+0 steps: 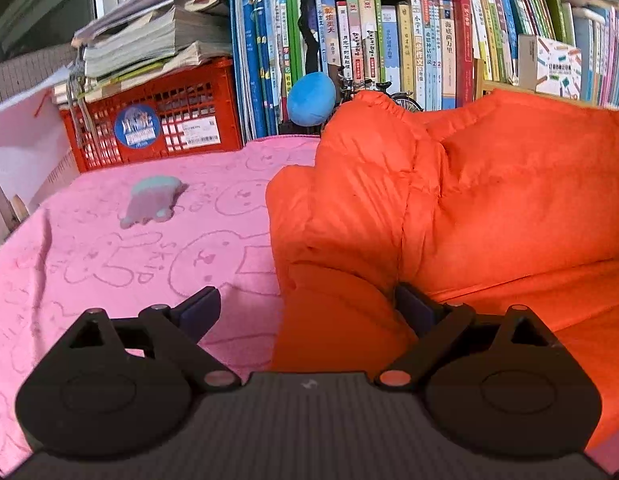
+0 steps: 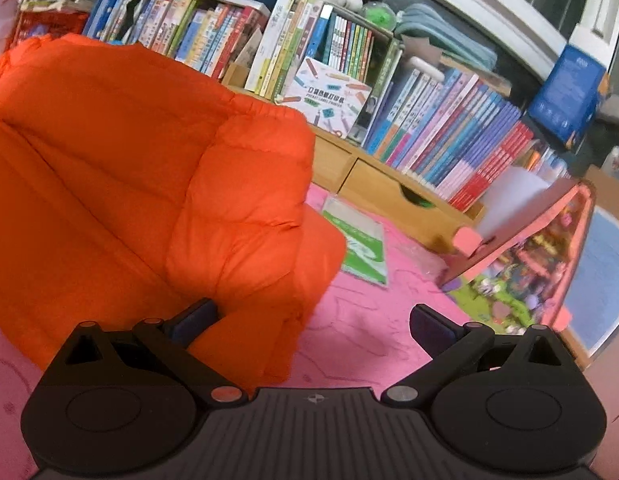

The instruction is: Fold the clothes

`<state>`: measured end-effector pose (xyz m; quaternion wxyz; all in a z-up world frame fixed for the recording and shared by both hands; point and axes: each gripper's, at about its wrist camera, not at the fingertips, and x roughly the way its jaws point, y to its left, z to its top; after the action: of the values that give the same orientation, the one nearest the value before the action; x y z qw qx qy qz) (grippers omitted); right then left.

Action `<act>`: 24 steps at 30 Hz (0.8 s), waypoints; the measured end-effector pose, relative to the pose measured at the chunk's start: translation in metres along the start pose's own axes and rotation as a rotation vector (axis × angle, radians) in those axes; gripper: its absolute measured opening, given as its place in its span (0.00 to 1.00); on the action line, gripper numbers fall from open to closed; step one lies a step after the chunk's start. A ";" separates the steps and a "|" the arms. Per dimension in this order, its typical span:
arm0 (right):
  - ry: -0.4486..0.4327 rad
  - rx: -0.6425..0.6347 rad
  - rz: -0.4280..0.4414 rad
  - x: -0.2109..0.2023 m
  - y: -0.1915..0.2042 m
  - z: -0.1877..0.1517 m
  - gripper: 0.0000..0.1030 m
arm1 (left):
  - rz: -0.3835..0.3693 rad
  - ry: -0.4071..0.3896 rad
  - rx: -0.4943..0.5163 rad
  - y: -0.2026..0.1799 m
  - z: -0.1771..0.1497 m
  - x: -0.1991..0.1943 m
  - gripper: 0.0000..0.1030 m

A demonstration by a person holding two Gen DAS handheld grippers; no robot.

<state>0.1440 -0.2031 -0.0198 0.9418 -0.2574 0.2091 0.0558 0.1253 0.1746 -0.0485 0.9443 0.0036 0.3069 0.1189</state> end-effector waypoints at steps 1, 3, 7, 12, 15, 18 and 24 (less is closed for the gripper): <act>0.004 0.007 -0.007 0.000 -0.003 -0.001 1.00 | -0.011 0.004 -0.014 0.003 0.000 0.001 0.93; 0.017 0.032 -0.022 0.000 -0.009 -0.004 0.99 | -0.033 0.011 -0.039 0.007 0.001 0.002 0.93; 0.044 0.075 -0.044 0.002 -0.018 -0.009 0.99 | -0.062 0.024 -0.065 0.011 0.001 0.004 0.93; 0.076 0.081 -0.081 -0.009 -0.024 0.002 0.98 | -0.079 0.031 -0.069 0.012 0.000 0.005 0.93; -0.009 0.117 -0.079 -0.034 -0.021 0.028 0.97 | -0.087 0.032 -0.069 0.012 0.000 0.005 0.93; -0.154 0.084 0.042 -0.054 0.006 0.061 1.00 | -0.087 0.030 -0.065 0.011 0.000 0.005 0.93; -0.309 -0.189 0.142 -0.040 0.114 0.117 1.00 | -0.087 0.026 -0.065 0.012 0.001 0.004 0.93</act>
<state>0.1259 -0.0448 0.0362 0.9279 -0.3178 0.0736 0.1805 0.1266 0.1872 -0.0495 0.9441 -0.0421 0.3150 0.0878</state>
